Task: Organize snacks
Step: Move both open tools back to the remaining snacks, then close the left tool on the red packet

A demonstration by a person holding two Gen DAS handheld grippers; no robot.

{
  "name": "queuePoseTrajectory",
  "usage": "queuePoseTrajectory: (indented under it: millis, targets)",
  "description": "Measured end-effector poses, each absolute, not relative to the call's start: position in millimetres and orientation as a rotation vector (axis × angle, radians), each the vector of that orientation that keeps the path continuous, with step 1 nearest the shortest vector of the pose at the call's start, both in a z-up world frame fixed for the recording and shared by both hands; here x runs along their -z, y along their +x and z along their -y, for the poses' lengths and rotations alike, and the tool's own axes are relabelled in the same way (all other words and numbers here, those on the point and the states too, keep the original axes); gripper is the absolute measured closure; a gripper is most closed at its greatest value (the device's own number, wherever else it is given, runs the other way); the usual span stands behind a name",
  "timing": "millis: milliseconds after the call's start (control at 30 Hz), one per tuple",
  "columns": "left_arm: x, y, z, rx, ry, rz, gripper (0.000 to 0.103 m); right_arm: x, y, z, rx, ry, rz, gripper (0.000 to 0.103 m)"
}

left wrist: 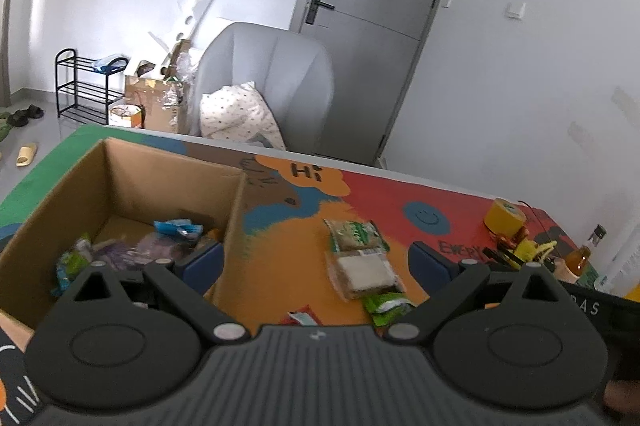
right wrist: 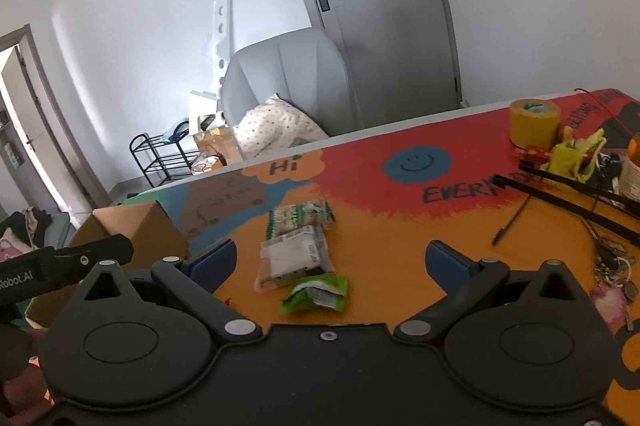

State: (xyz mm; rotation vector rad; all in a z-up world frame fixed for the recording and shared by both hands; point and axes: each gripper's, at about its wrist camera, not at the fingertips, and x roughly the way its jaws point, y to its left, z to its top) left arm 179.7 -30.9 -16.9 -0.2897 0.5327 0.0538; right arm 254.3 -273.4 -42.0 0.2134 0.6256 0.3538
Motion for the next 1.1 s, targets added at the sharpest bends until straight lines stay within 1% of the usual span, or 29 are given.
queuePoseTrajectory:
  millis: [400,567,633,733,800,833,933,1100]
  targets:
    - [30.2,189.2,62.1,-0.078,-0.266,-0.547,0.006,55.9,259.5,291.6,-0.379,0.232,-0.646,0.000]
    - [41.6,189.1,72.6,-0.108,-0.271,-0.565,0.008,67.0,263.5,296.2,-0.382,0.256,-0.668,0.000]
    - [47.3,188.1,77.0,-0.122,-0.279,-0.571,0.010,71.4,264.7,298.1,-0.382,0.261,-0.676,0.000]
    - [57.0,188.7,83.3,-0.135,-0.294,-0.590,0.019,77.6,266.3,301.9,-0.382,0.271,-0.686,0.001]
    - [62.4,191.0,86.8,-0.146,-0.299,-0.603,0.026,81.8,266.4,303.3,-0.384,0.269,-0.691,0.006]
    - [65.3,192.4,87.4,-0.152,-0.304,-0.614,0.028,83.7,266.6,303.0,-0.382,0.263,-0.695,0.006]
    - [75.4,198.0,87.2,-0.188,-0.320,-0.652,0.040,90.2,268.9,302.7,-0.392,0.265,-0.711,0.010]
    - [90.3,205.3,86.2,-0.222,-0.350,-0.695,0.051,100.8,275.3,299.9,-0.395,0.273,-0.740,0.011]
